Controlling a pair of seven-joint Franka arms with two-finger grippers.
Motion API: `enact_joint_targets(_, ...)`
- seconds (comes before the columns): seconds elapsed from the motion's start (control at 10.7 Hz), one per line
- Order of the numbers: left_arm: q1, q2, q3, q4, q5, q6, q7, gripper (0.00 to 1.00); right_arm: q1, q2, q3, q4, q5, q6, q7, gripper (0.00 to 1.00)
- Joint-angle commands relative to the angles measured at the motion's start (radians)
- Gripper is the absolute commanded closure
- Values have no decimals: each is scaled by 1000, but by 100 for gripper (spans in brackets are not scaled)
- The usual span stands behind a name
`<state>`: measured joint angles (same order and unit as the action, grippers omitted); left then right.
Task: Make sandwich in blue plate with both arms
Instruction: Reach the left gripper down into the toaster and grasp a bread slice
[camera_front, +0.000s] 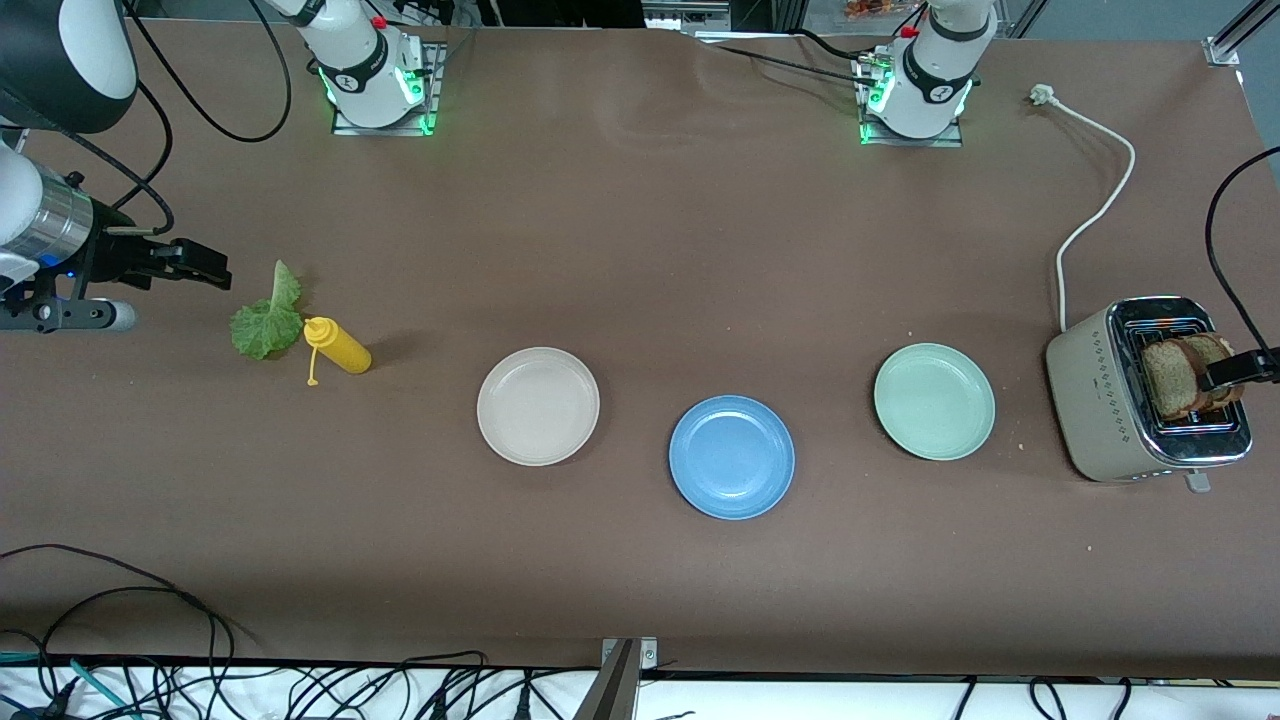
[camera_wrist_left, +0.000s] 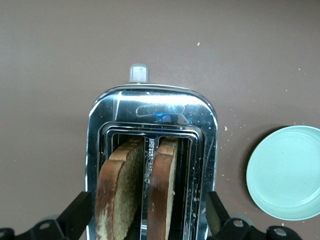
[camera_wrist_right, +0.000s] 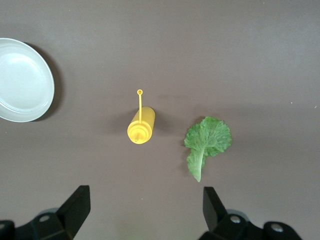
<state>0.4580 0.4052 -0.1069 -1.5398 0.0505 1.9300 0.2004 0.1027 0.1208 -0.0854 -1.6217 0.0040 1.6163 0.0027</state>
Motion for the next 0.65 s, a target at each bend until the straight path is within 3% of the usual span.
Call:
enact_joint_targets(0.0,-4,20,-10,30,8,1,-1,0,5,-15,-5,-17,10,7,8,0)
enact_joint_targets(0.37,-4,18,-14,29,9,-2,-50,0,5,-13,-5,-18,10,7,8,0)
enact_joint_targets(0.56,-7,24,-16,20,8,-2,-56,5,5,-15,-5,-18,10,7,8,0)
